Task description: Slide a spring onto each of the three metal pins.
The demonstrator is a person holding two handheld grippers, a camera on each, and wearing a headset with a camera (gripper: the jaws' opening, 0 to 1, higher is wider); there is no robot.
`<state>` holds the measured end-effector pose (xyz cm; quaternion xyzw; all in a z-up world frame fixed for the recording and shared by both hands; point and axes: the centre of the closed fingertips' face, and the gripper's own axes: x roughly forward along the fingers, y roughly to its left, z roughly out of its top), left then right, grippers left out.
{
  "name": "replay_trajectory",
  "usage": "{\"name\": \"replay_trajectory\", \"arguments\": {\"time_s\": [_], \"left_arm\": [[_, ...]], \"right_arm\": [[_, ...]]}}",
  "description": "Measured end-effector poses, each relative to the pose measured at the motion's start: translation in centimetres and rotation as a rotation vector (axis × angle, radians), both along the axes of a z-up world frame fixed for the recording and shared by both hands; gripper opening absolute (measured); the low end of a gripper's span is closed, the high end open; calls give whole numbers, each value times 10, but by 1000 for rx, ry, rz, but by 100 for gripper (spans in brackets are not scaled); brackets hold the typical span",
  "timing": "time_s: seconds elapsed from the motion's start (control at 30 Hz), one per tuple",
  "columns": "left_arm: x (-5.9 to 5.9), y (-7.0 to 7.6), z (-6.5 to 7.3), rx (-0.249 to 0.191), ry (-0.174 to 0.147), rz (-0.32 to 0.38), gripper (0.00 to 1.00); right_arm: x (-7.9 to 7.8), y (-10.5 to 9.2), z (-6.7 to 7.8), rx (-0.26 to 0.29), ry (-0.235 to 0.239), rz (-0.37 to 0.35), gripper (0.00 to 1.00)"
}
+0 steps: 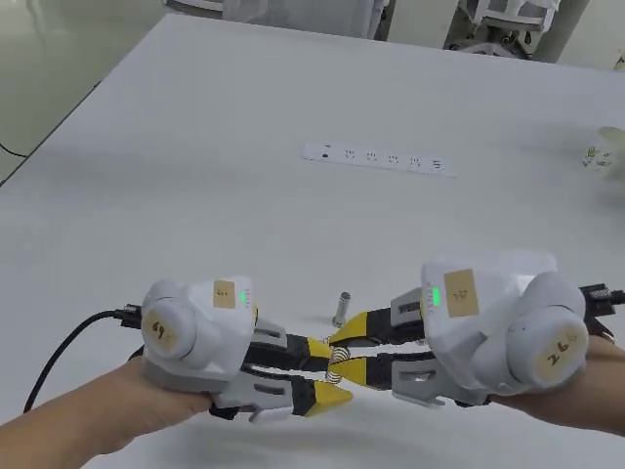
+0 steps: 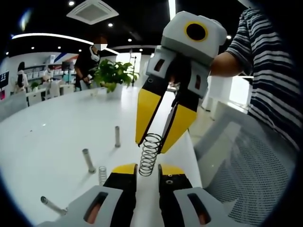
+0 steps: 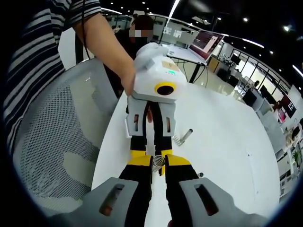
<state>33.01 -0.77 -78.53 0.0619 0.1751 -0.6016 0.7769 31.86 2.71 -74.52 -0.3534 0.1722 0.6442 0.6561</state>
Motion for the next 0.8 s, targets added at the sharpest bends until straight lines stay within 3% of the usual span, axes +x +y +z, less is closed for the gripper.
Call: {"name": "replay_trajectory", "arguments": {"time_s": [0.8], "left_arm": [[1,6,-2,-2,5,33,27]], "right_arm": [[2,-2,0,3,-7,-10,7]]}}
